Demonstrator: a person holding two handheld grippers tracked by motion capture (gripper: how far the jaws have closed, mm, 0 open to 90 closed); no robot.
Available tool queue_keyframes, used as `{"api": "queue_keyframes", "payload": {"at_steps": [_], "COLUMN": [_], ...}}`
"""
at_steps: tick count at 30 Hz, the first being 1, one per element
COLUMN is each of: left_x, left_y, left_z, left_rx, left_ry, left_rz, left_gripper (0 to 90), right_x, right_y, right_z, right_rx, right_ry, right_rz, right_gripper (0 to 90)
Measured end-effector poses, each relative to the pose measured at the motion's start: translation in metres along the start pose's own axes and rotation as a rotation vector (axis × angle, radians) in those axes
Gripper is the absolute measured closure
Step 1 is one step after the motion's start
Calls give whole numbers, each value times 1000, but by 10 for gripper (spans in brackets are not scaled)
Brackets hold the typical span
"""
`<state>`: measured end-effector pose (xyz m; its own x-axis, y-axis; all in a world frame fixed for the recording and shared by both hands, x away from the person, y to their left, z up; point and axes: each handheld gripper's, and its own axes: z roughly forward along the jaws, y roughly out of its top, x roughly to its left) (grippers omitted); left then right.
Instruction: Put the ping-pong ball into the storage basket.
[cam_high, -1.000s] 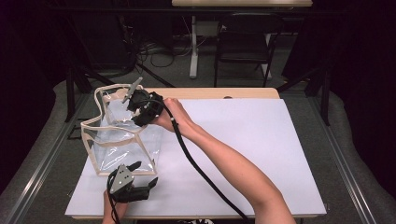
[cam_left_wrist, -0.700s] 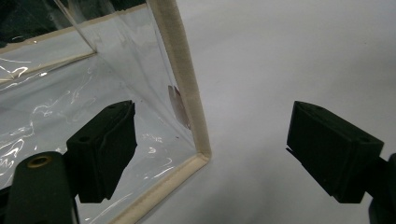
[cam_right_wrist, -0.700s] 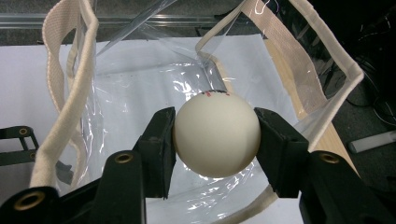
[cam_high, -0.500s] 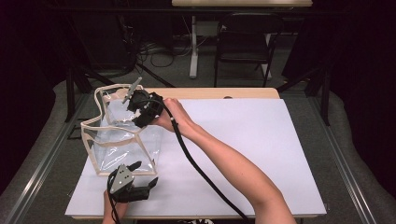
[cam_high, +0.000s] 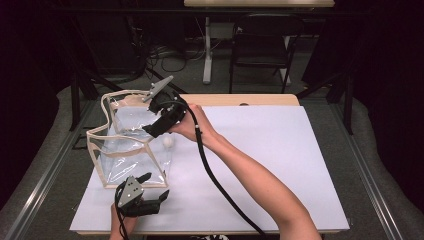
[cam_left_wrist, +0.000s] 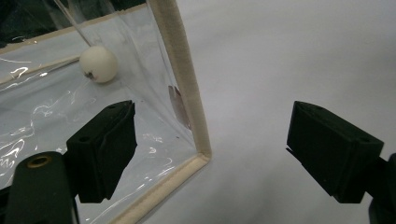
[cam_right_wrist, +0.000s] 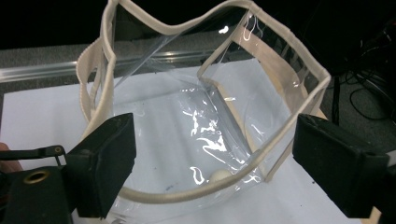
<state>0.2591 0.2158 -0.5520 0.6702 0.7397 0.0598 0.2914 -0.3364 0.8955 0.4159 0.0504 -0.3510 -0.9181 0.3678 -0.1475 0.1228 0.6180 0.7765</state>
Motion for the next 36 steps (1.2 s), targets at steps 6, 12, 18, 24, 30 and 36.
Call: {"api": "queue_keyframes", "payload": {"at_steps": [6,12,18,24,30,36], "left_x": [1,0,0,-1,-1,0], "left_y": [0,1,0,1,1,1], "left_z": [0,0,-1,-1,-1,-1], "left_rx": [-2,-1,-4,-4,-2,-3], "left_ry": [2,-1,0,-2,-1,1], "left_rz": [1,5,5,7,9,7], "left_gripper": [160,160,160,160,160,160], "right_x": [-4,-8,-11,-12,-11,-11], "right_y": [-6,-21,-36,-51,-65,-78], "right_z": [-21,-34,-44,-49,-53,-57], "right_rx": [-44,-54,-59,-45,-29,-27], "right_ry": [1,-10,-18,-27,-45,-65], "right_rz": [19,35,41,50,52,71], "right_gripper": [80,66,39,31,22,0]}}
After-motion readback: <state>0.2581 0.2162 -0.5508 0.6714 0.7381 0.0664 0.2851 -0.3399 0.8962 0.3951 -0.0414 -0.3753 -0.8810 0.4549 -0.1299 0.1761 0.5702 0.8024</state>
